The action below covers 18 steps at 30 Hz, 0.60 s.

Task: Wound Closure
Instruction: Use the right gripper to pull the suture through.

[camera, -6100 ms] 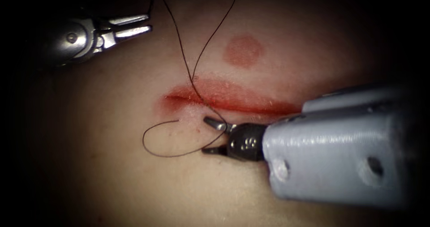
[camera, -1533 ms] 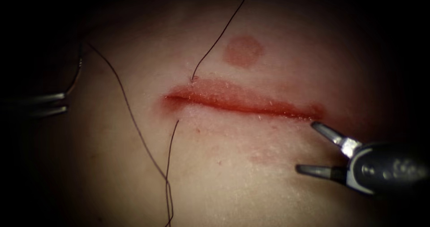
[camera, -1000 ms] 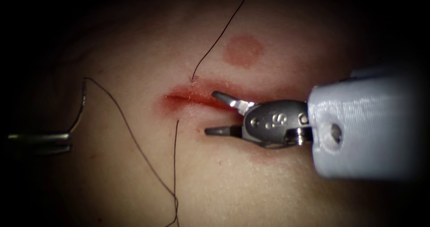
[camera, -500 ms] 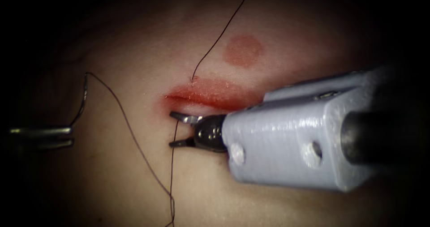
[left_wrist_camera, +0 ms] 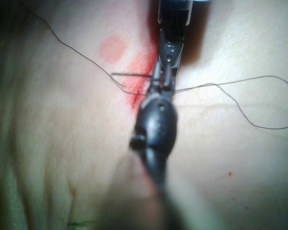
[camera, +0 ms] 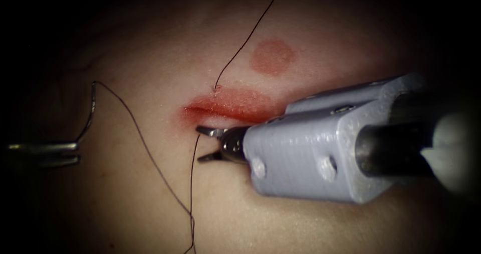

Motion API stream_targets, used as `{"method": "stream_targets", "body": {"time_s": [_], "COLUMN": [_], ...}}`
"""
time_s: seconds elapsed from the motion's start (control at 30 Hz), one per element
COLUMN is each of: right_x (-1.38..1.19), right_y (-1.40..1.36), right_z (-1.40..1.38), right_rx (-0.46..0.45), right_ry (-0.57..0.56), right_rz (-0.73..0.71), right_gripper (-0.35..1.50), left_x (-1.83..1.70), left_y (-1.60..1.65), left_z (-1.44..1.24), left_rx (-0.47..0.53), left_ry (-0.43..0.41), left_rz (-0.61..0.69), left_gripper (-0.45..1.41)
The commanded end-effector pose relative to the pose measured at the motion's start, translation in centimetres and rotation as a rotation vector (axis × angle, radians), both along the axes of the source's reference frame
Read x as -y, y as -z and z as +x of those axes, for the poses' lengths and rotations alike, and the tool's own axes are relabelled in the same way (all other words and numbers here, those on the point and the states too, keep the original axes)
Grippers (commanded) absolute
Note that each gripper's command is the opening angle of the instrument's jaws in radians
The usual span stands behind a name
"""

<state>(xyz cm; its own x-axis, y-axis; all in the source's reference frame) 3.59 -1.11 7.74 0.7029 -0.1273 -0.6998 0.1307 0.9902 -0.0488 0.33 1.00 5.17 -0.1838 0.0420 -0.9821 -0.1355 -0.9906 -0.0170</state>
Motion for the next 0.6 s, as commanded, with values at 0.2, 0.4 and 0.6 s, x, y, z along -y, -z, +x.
{"method": "stream_targets", "body": {"time_s": [0.2,0.4,0.6], "right_x": [0.01,-0.03,0.02], "right_y": [-0.28,-0.34,-0.54], "right_z": [0.08,0.29,0.4], "right_rx": [0.022,0.009,0.028], "right_ry": [0.019,-0.006,0.022], "right_rz": [-0.005,-0.02,-0.005], "right_gripper": [1.0,0.96,0.17], "left_x": [0.02,0.03,0.03], "left_y": [-0.08,-0.08,-0.08], "left_z": [-0.06,-0.06,-0.06], "left_rx": [0.002,0.001,0.001], "left_ry": [-0.001,0.0,-0.001], "left_rz": [0.001,0.0,0.0], "left_gripper": [-0.35,-0.35,-0.35]}}
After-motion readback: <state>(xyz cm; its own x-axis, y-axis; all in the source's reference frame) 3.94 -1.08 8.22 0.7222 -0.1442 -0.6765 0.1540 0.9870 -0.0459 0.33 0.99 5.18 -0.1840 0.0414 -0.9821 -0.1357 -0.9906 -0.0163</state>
